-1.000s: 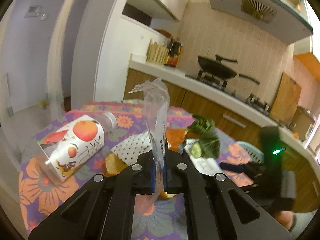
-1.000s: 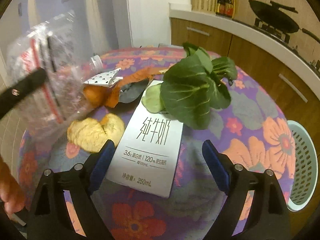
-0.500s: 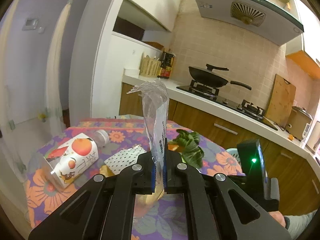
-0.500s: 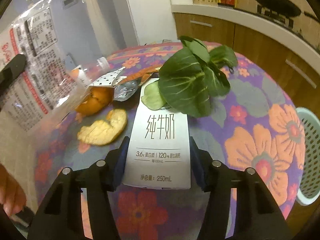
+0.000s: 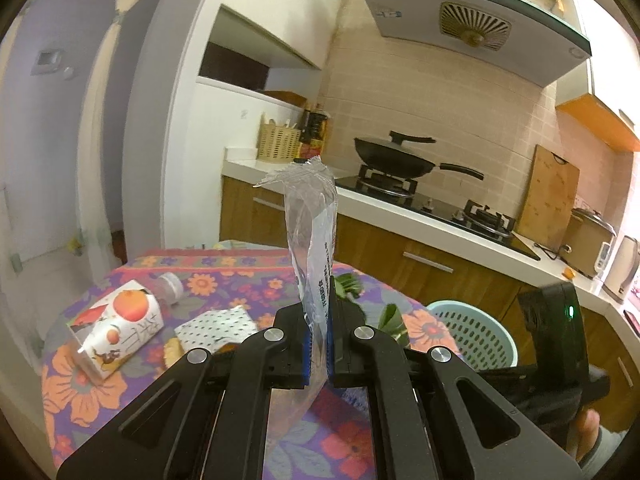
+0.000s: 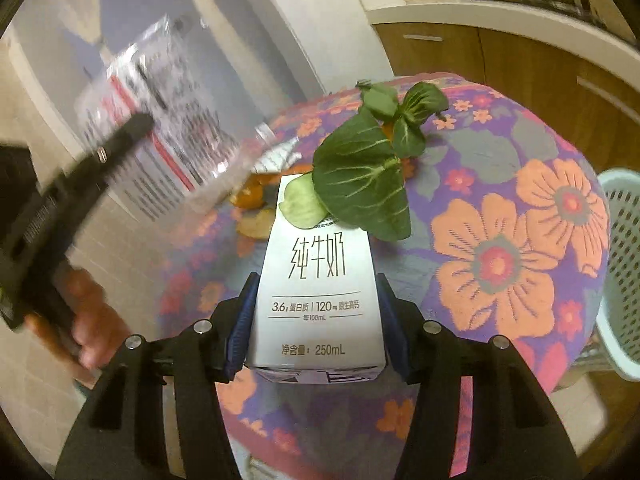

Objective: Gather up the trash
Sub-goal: 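Carry the bag and milk carton to the wastebasket and release both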

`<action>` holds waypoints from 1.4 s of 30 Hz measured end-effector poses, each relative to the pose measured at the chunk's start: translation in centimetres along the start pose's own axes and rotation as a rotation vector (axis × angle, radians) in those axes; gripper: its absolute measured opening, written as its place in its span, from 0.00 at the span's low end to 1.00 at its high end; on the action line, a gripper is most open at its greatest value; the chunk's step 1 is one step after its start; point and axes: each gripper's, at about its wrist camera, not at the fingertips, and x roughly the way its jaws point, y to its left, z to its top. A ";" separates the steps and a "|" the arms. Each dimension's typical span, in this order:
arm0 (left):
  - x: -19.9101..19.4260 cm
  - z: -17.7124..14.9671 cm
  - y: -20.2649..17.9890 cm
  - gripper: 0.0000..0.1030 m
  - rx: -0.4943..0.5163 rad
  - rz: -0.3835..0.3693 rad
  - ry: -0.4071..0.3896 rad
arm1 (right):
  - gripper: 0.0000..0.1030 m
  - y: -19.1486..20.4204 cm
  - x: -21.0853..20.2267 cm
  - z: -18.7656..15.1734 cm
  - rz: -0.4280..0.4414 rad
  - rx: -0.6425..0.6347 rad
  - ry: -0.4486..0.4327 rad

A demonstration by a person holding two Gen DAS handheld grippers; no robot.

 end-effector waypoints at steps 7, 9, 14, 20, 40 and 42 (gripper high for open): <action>-0.4 0.5 -2.2 0.03 0.043 0.002 0.000 | 0.51 -2.9 0.3 0.6 0.247 0.165 0.061; -0.4 0.6 -2.4 0.03 0.047 0.004 0.002 | 0.51 -2.4 0.0 0.4 0.183 0.118 0.040; 0.2 0.8 -3.1 0.03 0.053 0.002 0.014 | 0.51 -1.3 -1.7 0.6 0.109 0.015 -0.040; 1.4 1.5 -5.1 0.03 0.070 -0.024 0.018 | 0.51 -2.0 -5.2 1.1 0.076 -0.032 -0.137; 15.7 -0.5 -19.7 0.03 0.121 -0.256 0.235 | 0.51 -19.9 -16.0 -2.2 -0.404 0.198 -0.368; 17.7 -1.0 -21.5 0.03 0.134 -0.266 0.278 | 0.51 -22.2 -16.0 -2.5 -0.421 0.255 -0.346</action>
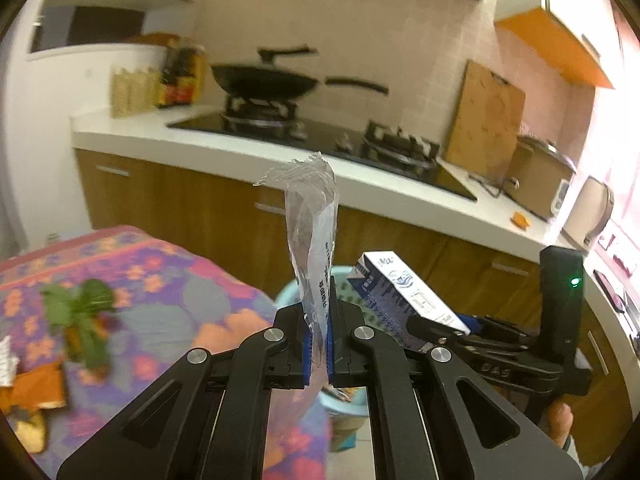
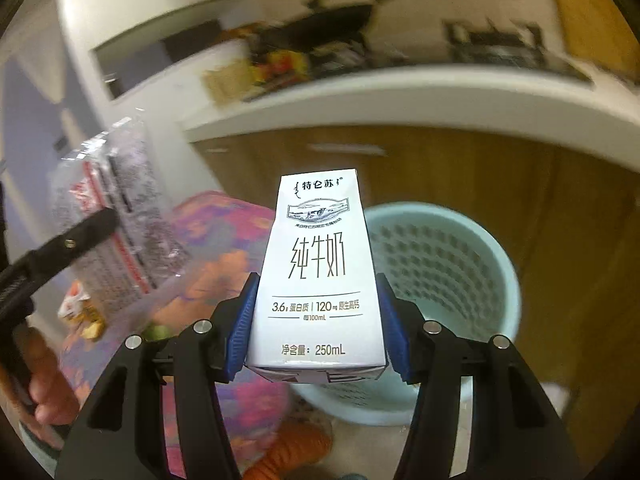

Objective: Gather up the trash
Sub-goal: 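Carry the bag and milk carton to the wastebasket and release both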

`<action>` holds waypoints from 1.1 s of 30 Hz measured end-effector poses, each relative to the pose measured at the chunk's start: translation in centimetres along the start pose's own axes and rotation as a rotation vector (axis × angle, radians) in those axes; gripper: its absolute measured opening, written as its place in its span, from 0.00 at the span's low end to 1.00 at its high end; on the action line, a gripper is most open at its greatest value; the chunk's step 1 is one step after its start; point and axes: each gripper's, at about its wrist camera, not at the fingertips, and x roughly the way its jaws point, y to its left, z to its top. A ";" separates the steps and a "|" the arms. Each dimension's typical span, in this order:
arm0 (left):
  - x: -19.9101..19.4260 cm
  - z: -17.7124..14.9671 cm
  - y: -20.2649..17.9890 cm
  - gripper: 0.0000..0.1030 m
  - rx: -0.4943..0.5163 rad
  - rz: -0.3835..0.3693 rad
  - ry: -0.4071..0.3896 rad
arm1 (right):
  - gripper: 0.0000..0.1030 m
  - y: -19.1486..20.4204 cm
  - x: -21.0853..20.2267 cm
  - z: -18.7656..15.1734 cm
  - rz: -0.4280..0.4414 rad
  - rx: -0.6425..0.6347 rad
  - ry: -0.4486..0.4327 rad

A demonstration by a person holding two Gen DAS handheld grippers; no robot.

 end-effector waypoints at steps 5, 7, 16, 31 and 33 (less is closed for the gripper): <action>4.9 -0.4 -1.9 0.03 0.013 -0.010 0.102 | 0.51 -4.5 3.8 -1.0 -0.040 0.125 0.123; 6.9 -0.7 -2.1 0.03 0.006 -0.009 0.149 | 0.52 -5.5 5.0 -1.4 -0.044 0.152 0.159; 11.7 -2.2 -3.1 0.05 0.018 -0.015 0.272 | 0.55 -7.8 7.4 -2.6 -0.060 0.190 0.222; 12.5 -2.9 -3.7 0.41 0.034 -0.012 0.266 | 0.55 -9.2 4.4 -1.8 -0.081 0.231 0.144; 11.6 -2.8 -3.4 0.41 0.026 -0.012 0.251 | 0.55 -8.8 4.0 -1.7 -0.078 0.221 0.134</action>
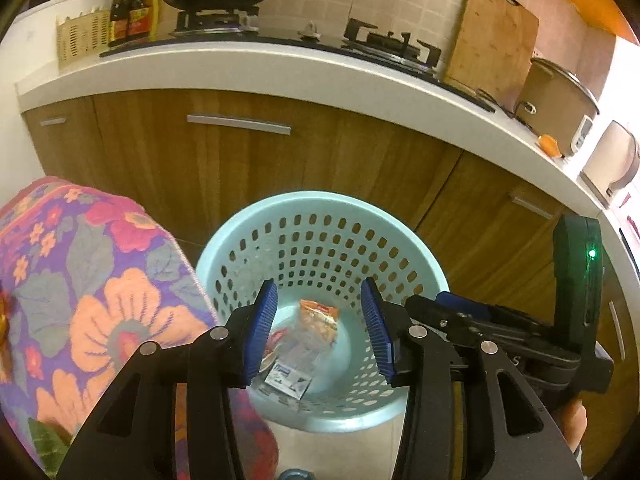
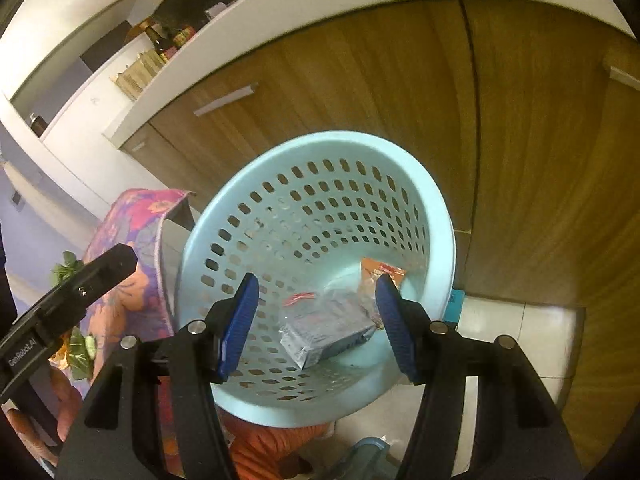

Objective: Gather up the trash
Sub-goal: 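Carry the bag and milk carton to the wastebasket and release both, then move both grippers back to the table toward the bok choy leaf and napkin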

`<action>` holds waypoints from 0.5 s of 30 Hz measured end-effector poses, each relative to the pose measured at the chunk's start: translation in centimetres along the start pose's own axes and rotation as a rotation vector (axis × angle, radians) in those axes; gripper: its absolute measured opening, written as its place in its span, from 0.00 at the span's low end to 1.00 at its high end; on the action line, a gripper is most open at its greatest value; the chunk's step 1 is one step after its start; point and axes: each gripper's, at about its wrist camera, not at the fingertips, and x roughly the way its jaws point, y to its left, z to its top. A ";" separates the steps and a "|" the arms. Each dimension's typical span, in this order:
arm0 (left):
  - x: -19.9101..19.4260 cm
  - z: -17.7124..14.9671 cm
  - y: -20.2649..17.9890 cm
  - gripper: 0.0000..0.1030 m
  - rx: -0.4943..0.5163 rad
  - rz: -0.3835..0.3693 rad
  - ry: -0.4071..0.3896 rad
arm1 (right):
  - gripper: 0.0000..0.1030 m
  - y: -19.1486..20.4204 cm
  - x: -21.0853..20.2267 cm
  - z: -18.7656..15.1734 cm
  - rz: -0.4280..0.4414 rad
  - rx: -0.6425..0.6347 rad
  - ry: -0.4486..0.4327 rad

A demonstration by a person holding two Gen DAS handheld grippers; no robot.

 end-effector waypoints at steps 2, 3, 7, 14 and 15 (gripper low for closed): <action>-0.9 -0.2 0.1 0.41 -0.001 -0.004 -0.020 | 0.55 0.5 -0.6 -0.1 -0.002 -0.016 -0.011; -1.6 -0.3 0.2 0.41 -0.002 -0.005 -0.037 | 0.55 1.0 -0.8 -0.1 0.000 -0.026 -0.016; -3.7 -0.8 0.7 0.41 -0.020 -0.013 -0.081 | 0.55 3.1 -2.1 -0.3 0.004 -0.084 -0.050; -9.3 -1.9 2.1 0.46 -0.049 0.004 -0.194 | 0.55 8.0 -4.2 -1.3 0.037 -0.202 -0.090; -10.0 -2.0 2.4 0.46 -0.054 0.011 -0.206 | 0.55 8.9 -4.4 -1.6 0.044 -0.222 -0.092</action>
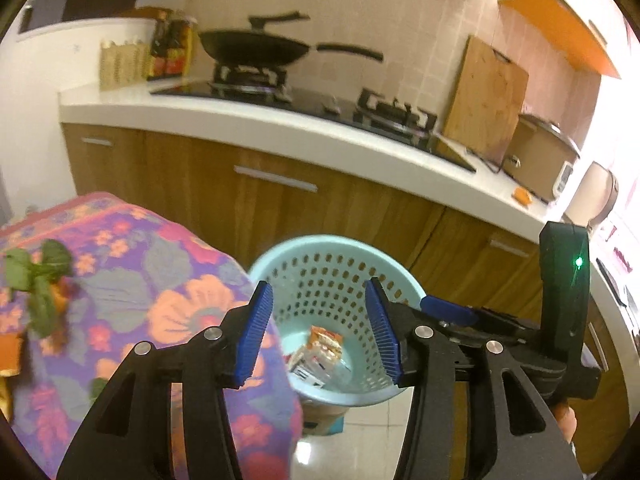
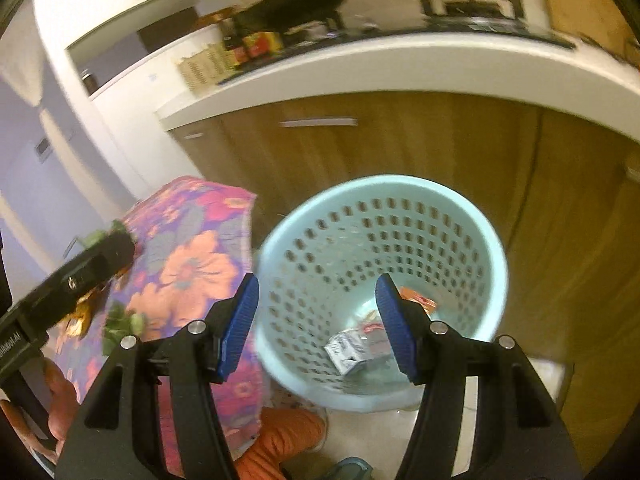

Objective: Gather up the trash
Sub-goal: 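Move both grippers back to the table toward the bok choy leaf and napkin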

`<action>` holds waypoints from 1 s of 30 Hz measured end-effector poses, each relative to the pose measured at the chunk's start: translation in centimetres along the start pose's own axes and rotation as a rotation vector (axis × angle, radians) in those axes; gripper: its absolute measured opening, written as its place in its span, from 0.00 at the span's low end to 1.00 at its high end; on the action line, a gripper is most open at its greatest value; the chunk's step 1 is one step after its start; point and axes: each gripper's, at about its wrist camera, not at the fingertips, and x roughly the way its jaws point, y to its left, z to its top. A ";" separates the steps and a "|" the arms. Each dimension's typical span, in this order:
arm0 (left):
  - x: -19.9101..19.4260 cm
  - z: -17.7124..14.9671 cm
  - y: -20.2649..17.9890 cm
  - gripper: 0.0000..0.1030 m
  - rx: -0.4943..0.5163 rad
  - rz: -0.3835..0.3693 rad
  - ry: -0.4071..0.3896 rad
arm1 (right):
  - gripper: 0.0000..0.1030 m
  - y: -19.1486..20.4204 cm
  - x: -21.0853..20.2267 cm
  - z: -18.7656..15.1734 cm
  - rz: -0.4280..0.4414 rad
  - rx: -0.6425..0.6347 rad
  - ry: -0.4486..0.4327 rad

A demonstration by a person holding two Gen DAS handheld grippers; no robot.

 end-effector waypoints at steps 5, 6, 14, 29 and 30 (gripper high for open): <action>-4.3 -0.2 2.2 0.47 -0.024 0.056 -0.082 | 0.55 4.9 -0.2 -0.6 0.032 -0.110 -0.004; -5.1 -0.2 2.8 0.47 -0.032 0.066 -0.097 | 0.55 6.0 -0.2 -0.8 0.037 -0.137 -0.004; -10.8 -0.7 8.3 0.47 -0.117 0.157 -0.181 | 0.55 12.9 0.6 -2.5 0.082 -0.277 0.014; -18.5 -5.6 22.1 0.47 -0.338 0.418 -0.178 | 0.56 19.9 3.9 -4.8 0.136 -0.423 0.039; -18.4 -5.7 23.0 0.47 -0.353 0.423 -0.164 | 0.56 20.4 4.2 -4.9 0.141 -0.429 0.043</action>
